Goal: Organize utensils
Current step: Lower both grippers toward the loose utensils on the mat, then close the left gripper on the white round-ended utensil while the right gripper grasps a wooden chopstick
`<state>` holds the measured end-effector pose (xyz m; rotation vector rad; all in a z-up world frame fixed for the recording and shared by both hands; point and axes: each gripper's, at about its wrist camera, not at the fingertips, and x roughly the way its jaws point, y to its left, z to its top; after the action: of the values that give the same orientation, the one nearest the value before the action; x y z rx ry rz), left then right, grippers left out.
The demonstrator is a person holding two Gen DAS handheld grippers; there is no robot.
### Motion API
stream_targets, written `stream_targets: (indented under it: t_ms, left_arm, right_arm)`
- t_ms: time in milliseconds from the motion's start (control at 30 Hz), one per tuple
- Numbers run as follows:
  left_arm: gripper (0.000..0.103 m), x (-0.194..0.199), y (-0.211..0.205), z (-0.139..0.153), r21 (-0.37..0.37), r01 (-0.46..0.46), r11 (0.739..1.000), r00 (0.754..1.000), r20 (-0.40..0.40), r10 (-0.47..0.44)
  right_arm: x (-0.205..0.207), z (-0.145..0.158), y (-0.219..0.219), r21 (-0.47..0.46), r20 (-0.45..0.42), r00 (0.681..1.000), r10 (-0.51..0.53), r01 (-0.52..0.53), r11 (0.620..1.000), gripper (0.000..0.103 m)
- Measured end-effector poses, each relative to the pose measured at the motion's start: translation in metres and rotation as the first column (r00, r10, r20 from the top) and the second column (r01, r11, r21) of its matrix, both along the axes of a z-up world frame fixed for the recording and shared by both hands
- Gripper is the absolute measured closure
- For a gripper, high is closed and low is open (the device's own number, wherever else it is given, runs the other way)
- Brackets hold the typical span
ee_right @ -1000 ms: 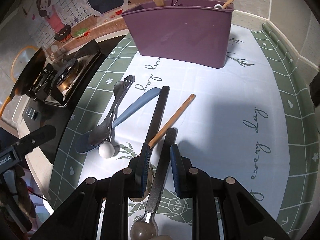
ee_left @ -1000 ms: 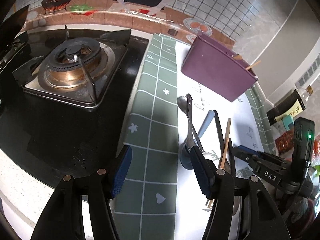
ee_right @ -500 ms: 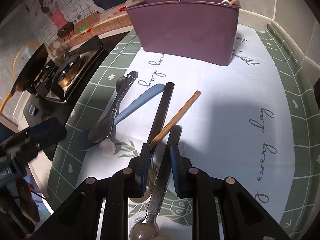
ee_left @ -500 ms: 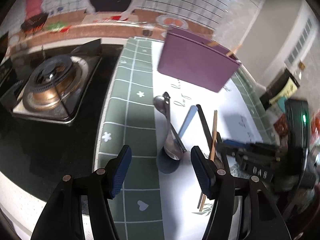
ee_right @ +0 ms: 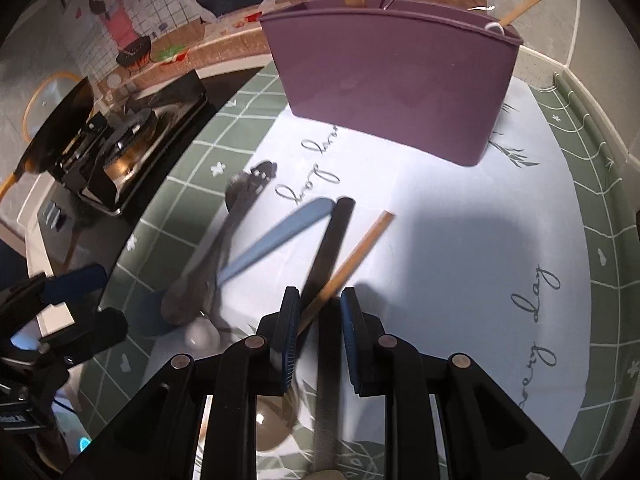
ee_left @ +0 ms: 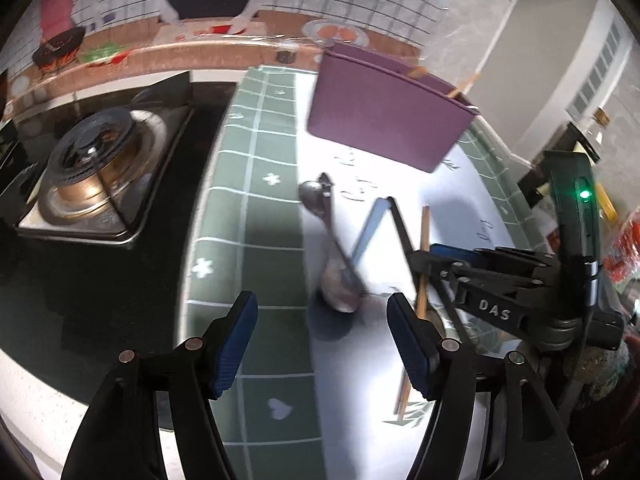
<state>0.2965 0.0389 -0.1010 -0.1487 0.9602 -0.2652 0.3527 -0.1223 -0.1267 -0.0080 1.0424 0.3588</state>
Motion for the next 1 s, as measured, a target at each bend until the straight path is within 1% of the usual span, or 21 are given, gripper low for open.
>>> stream_targets:
  t_ms: [67, 167, 200, 267, 333, 400, 433, 567, 633, 700, 733, 867, 900, 1000]
  left_arm:
    - [0.034, -0.001, -0.009, 0.001, 0.0, 0.034, 0.999, 0.999, 0.007, -0.034]
    - [0.034, -0.006, -0.028, 0.001, 0.036, 0.084, 0.996, 0.996, 0.027, -0.085]
    - [0.034, -0.006, -0.032, 0.001, 0.045, 0.087, 0.995, 0.996, 0.031, -0.088]
    - [0.037, -0.006, -0.04, -0.001, 0.056, 0.094, 0.994, 0.995, 0.027, -0.096]
    - [0.049, -0.006, -0.047, -0.005, 0.075, 0.1, 0.992, 0.994, 0.037, -0.103]
    - [0.067, -0.006, -0.054, -0.01, 0.112, 0.104, 0.988, 0.993, 0.044, -0.109]
    - [0.069, -0.005, -0.057, -0.012, 0.125, 0.105, 0.987, 0.993, 0.044, -0.112]
    - [0.07, 0.0, -0.058, -0.021, 0.119, 0.093, 0.989, 0.995, 0.029, -0.097]
    - [0.073, 0.003, -0.058, -0.023, 0.128, 0.083, 0.988, 0.996, 0.027, -0.087]
    - [0.077, 0.005, -0.059, -0.025, 0.144, 0.07, 0.987, 0.997, 0.023, -0.074]
    - [0.077, 0.006, -0.059, -0.027, 0.148, 0.064, 0.987, 0.997, 0.02, -0.068]
    - [0.078, 0.012, -0.058, -0.031, 0.133, 0.049, 0.99, 0.999, 0.002, -0.05]
    - [0.079, 0.014, -0.058, -0.031, 0.13, 0.048, 0.99, 0.999, 0.002, -0.048]
    - [0.081, 0.014, -0.054, -0.026, 0.133, 0.034, 0.991, 0.999, 0.021, -0.037]
  right_arm:
    - [-0.003, 0.0, -0.008, -0.024, 0.008, 1.0, -0.013, 0.013, 1.0, 0.083]
    - [-0.009, 0.003, -0.026, -0.062, 0.031, 0.999, -0.04, 0.042, 0.997, 0.083]
    - [-0.012, 0.003, -0.035, -0.094, 0.042, 0.997, -0.06, 0.064, 0.994, 0.083]
    - [-0.015, 0.006, -0.049, -0.113, 0.055, 0.994, -0.092, 0.098, 0.989, 0.083]
    - [-0.019, 0.012, -0.064, -0.097, 0.058, 0.99, -0.132, 0.137, 0.986, 0.083]
    - [-0.025, 0.02, -0.079, -0.076, 0.077, 0.983, -0.169, 0.175, 0.982, 0.083]
    - [-0.028, 0.024, -0.083, -0.071, 0.087, 0.98, -0.181, 0.188, 0.98, 0.083]
    - [-0.038, 0.035, -0.091, -0.053, 0.118, 0.972, -0.205, 0.213, 0.976, 0.083]
    - [-0.042, 0.037, -0.092, -0.045, 0.118, 0.97, -0.212, 0.218, 0.975, 0.083]
    - [-0.044, 0.037, -0.092, -0.039, 0.113, 0.97, -0.214, 0.22, 0.975, 0.083]
    - [-0.045, 0.036, -0.092, -0.04, 0.112, 0.97, -0.215, 0.221, 0.974, 0.083]
    - [-0.05, 0.033, -0.093, -0.049, 0.107, 0.969, -0.224, 0.23, 0.972, 0.083]
    - [-0.05, 0.032, -0.094, -0.05, 0.106, 0.968, -0.227, 0.233, 0.971, 0.083]
    - [-0.05, 0.03, -0.102, -0.049, 0.103, 0.964, -0.246, 0.252, 0.967, 0.083]
